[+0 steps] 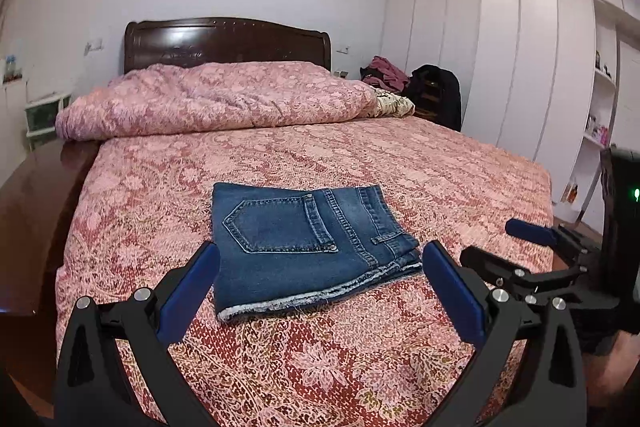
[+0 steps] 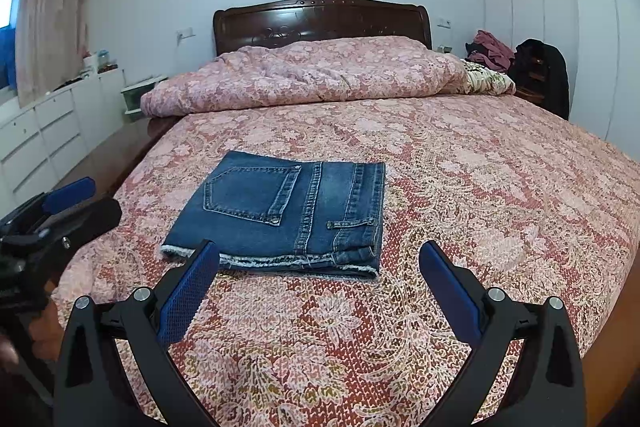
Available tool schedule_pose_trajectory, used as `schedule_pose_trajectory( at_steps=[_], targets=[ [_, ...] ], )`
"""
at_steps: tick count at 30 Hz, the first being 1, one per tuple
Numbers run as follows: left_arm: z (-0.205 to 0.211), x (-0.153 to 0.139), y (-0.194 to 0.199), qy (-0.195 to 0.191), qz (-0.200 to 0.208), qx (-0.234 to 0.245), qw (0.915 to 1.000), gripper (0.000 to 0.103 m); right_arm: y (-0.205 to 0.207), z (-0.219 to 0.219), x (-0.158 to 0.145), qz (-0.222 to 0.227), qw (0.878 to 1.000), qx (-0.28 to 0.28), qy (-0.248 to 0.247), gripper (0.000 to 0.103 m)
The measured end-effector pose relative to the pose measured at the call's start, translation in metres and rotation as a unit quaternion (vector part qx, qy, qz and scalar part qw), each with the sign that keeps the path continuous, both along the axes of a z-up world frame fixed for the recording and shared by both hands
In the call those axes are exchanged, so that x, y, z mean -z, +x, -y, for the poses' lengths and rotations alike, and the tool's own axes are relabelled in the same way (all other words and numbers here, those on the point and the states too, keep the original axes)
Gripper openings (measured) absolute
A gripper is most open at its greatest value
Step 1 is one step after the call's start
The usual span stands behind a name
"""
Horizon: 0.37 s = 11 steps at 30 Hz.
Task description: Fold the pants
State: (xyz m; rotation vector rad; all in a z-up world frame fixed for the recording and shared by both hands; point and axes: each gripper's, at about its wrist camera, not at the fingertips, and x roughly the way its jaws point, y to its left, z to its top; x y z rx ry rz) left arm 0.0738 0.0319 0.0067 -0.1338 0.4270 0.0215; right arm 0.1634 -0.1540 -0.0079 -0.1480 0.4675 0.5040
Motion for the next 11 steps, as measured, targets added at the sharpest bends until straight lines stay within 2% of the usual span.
schedule_pose_trajectory(
  at_steps=[4,11],
  targets=[
    [-0.002,0.000,0.001,-0.006,0.005,-0.004,1.0000,0.101,0.001,0.001,0.000,-0.001,1.000,0.002,0.001,0.099],
    [-0.009,0.011,0.012,-0.004,-0.022,-0.019,0.9996,0.101,0.003,0.003,-0.001,-0.001,1.000,0.004,0.005,0.099]
  ],
)
